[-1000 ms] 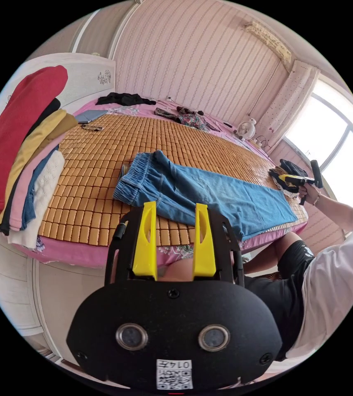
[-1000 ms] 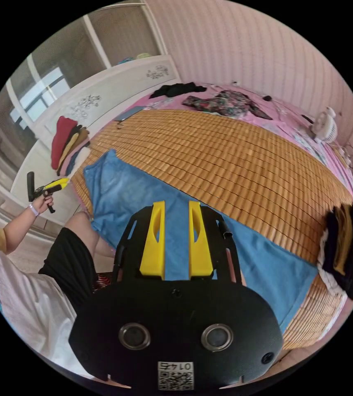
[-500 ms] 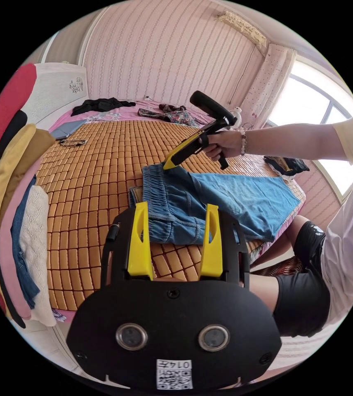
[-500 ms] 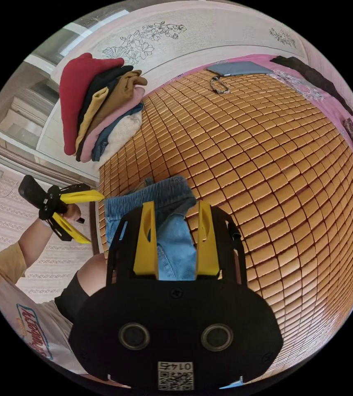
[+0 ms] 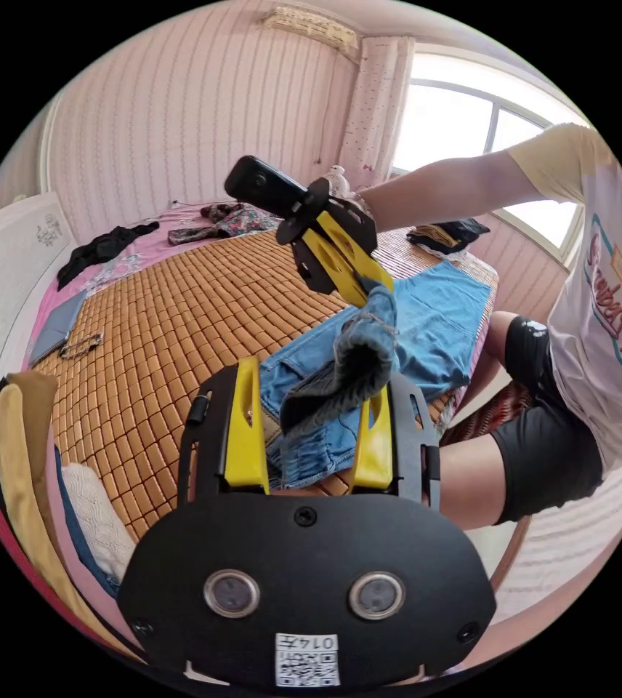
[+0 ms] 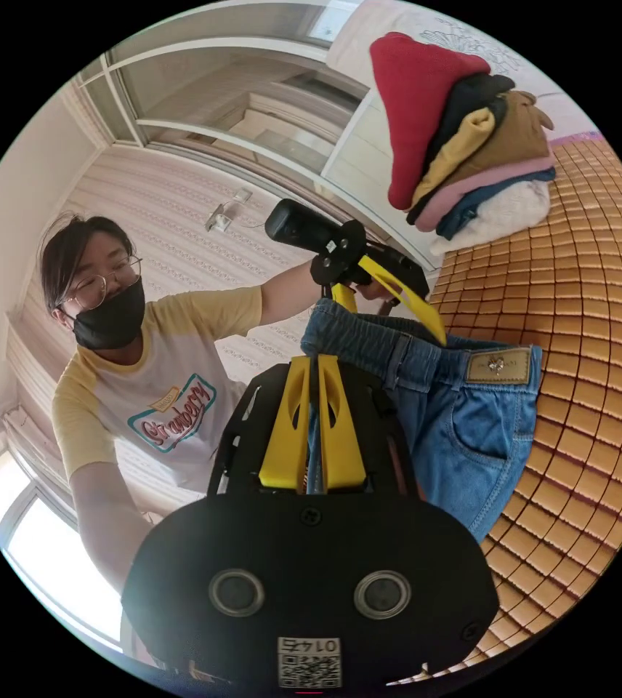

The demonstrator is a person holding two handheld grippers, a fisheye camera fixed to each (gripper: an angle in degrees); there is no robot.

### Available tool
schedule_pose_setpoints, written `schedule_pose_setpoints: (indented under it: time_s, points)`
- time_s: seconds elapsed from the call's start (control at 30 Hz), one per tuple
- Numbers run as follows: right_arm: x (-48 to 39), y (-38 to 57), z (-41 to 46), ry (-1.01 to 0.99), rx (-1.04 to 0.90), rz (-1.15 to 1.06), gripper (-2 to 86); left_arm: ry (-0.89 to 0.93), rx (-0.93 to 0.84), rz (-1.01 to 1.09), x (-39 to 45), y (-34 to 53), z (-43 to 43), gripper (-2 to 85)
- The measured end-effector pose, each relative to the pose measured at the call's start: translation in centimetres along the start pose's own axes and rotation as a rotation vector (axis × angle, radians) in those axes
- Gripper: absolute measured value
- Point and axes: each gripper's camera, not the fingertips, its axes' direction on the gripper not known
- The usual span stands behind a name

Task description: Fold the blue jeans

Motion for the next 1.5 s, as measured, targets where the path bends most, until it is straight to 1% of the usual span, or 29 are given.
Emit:
schedule_pose_setpoints:
  time_s: [0.07, 0.1, 0.13, 0.17, 0.23, 0.3, 0.37, 0.4, 0.6, 0.63, 0.73, 0.83, 0.9, 0.93, 0.97, 1.0, 1.03, 1.07, 1.1, 1.13, 1.2, 1.23, 1.27, 1.3, 1.33, 1.37, 1.43, 1.47, 1.5]
  points:
    - [0.5, 0.0, -0.3, 0.050, 0.019, 0.003, 1.0, 0.146, -0.079, 0.036, 0.4, -0.5, 0.3, 12.9]
    - [1.4, 0.2, -0.6, 0.109, 0.037, 0.042, 1.0, 0.170, -0.105, 0.002, 0.2, -0.4, 0.4, 11.8]
    - [1.9, 0.3, -0.7, 0.152, 0.045, 0.071, 1.0, 0.172, -0.147, -0.102, -0.4, -0.2, 0.5, 9.7]
    - [3.2, 0.6, -0.8, 0.251, 0.057, 0.148, 1.1, 0.140, -0.186, -0.225, -1.2, 0.2, 0.7, 7.6]
    - [5.1, 0.6, 0.2, 0.364, 0.038, 0.226, 1.1, 0.144, -0.188, -0.382, -2.3, 1.0, 1.1, 4.4]
    - [7.3, 0.1, 2.7, 0.543, -0.037, 0.288, 1.1, 0.161, -0.198, -0.530, -3.6, 1.8, 2.2, 4.6]
    - [8.9, -0.3, 4.7, 0.672, -0.098, 0.326, 1.2, 0.112, -0.205, -0.697, -5.0, 3.0, 3.6, 4.7]
    - [9.8, -0.5, 5.6, 0.741, -0.119, 0.349, 1.7, 0.098, -0.194, -0.723, -5.2, 3.2, 3.8, 4.7]
    - [13.6, -1.3, 8.2, 0.977, -0.127, 0.449, 4.1, -0.042, -0.111, -0.814, -5.6, 2.4, 4.6, 5.2]
    - [14.2, -1.3, 8.3, 0.989, -0.116, 0.472, 4.3, -0.071, -0.111, -0.841, -5.7, 2.4, 5.1, 5.3]
    - [15.6, -0.7, 7.8, 1.008, 0.019, 0.566, 4.2, -0.134, -0.219, -0.849, -5.4, 2.7, 7.3, 5.6]
    - [13.3, 0.9, 6.7, 1.045, 0.178, 0.551, 3.2, -0.165, -0.187, -0.871, -4.1, 3.0, 6.8, 6.0]
    - [8.8, 4.0, 6.3, 1.132, 0.265, 0.493, 2.3, -0.278, -0.118, -0.865, -2.6, 3.1, 5.1, 4.7]
    - [7.5, 4.9, 6.4, 1.165, 0.268, 0.473, 2.1, -0.412, -0.041, -0.844, -1.0, 3.3, 3.2, 3.8]
    - [4.9, 7.2, 6.8, 1.265, 0.267, 0.457, 1.7, -0.505, 0.039, -0.801, 1.0, 3.5, 1.4, 3.0]
    - [2.7, 9.7, 7.5, 1.386, 0.241, 0.479, 1.5, -0.529, 0.079, -0.779, 2.0, 3.6, 0.6, 2.6]
    - [1.8, 11.1, 7.9, 1.435, 0.212, 0.503, 1.4, -0.528, 0.141, -0.719, 4.2, 3.6, -0.4, 1.7]
    - [0.6, 13.8, 8.7, 1.483, 0.136, 0.566, 1.2, -0.492, 0.175, -0.654, 6.6, 3.1, -0.9, 0.9]
    - [-0.3, 16.8, 9.6, 1.479, 0.067, 0.649, 1.0, -0.471, 0.187, -0.623, 8.0, 2.8, -0.9, 0.5]
    - [-0.6, 18.3, 10.1, 1.466, 0.046, 0.698, 0.9, -0.454, 0.199, -0.589, 10.9, 2.0, -0.3, -0.4]
    - [-1.4, 23.3, 11.9, 1.383, 0.033, 0.875, 0.5, -0.471, 0.194, -0.601, 15.3, 0.3, 1.9, -0.4]
    - [-1.4, 24.1, 12.2, 1.372, 0.038, 0.920, 0.4, -0.417, 0.196, -0.576, 18.4, -1.3, 4.3, -0.5]
    - [-1.2, 24.9, 12.7, 1.351, 0.019, 0.995, 0.1, -0.314, 0.200, -0.551, 21.2, -3.2, 7.1, -0.5]
    - [-0.8, 24.5, 12.8, 1.332, -0.017, 1.022, 0.1, -0.256, 0.201, -0.537, 22.4, -4.2, 8.6, -0.5]
    - [-0.6, 24.1, 12.8, 1.330, -0.023, 1.020, 0.1, -0.135, 0.188, -0.480, 25.1, -6.6, 11.9, -0.6]
    - [-0.2, 23.1, 12.5, 1.313, -0.034, 1.012, 0.1, -0.041, 0.136, -0.407, 27.6, -9.1, 15.1, -0.6]
    - [1.2, 21.8, 11.8, 1.280, -0.065, 1.029, 0.1, 0.017, 0.034, -0.304, 31.2, -12.5, 19.6, -0.7]
    - [2.4, 21.2, 11.5, 1.263, -0.110, 1.058, 0.0, 0.034, -0.039, -0.238, 33.2, -14.4, 22.2, -0.7]
    - [3.5, 20.9, 11.3, 1.267, -0.162, 1.082, 0.0, 0.041, -0.067, -0.200, 34.1, -15.2, 23.3, -0.7]
